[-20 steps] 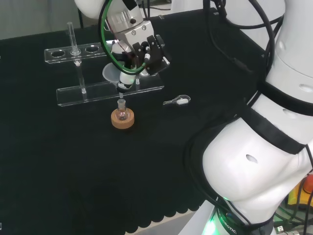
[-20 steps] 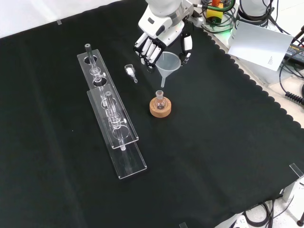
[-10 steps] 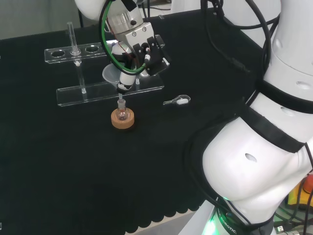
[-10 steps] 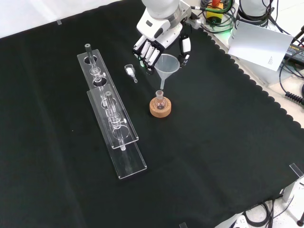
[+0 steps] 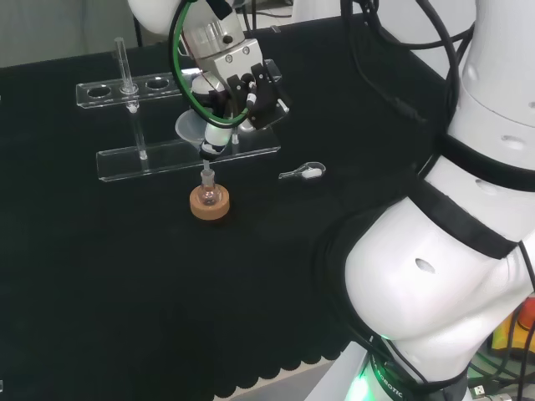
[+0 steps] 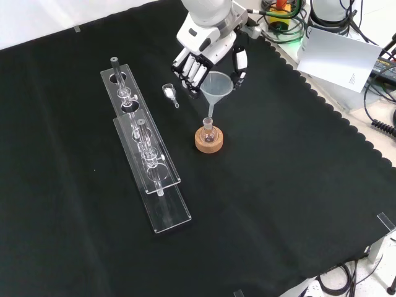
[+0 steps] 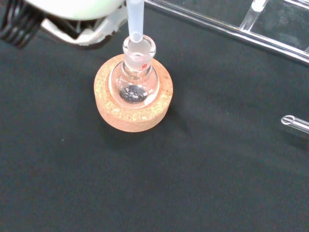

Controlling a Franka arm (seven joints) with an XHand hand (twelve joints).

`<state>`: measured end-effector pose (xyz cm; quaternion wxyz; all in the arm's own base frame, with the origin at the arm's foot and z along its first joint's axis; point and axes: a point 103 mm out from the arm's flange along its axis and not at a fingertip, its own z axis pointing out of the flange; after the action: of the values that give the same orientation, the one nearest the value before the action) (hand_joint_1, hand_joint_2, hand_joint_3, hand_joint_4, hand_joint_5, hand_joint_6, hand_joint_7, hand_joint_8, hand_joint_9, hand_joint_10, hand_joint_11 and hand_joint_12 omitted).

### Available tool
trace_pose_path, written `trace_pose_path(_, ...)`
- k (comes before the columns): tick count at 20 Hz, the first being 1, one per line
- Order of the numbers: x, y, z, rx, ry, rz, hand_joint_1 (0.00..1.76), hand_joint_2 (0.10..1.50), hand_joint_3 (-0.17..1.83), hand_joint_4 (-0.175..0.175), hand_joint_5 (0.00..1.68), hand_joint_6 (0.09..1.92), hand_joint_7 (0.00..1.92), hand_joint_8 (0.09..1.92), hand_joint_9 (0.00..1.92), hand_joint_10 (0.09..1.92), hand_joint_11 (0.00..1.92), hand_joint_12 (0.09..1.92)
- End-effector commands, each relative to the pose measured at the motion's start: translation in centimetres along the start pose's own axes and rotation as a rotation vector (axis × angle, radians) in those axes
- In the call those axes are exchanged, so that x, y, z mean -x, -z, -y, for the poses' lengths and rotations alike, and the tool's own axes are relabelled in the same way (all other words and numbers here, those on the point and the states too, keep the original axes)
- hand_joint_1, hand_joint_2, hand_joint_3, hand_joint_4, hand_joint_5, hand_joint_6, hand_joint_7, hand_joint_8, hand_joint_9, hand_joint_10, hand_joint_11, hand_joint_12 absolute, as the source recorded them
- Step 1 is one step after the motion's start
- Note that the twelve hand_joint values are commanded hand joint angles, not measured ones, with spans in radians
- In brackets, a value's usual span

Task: Place the funnel on the round-bottom flask.

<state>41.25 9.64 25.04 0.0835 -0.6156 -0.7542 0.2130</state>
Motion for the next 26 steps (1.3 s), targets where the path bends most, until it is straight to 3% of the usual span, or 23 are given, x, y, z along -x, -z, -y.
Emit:
trace_pose_path(1,-0.7,-0.7,-1.0,-0.011,0.004,0.004,0.92,0.64,0.78,-0.023,0.56,0.9,0.58,0.86,0.49,0.62,0.05,1.43)
trace_pose_path(18,1.0,-0.6,-1.2,-0.023,0.017,-0.06,0.92,0.64,0.79,-0.023,0.56,0.9,0.58,0.87,0.49,0.62,0.05,1.43)
trace_pose_path(26,1.5,-0.9,-1.2,-0.025,-0.001,-0.059,0.92,0.64,0.79,-0.024,0.56,0.9,0.58,0.87,0.49,0.62,0.05,1.43)
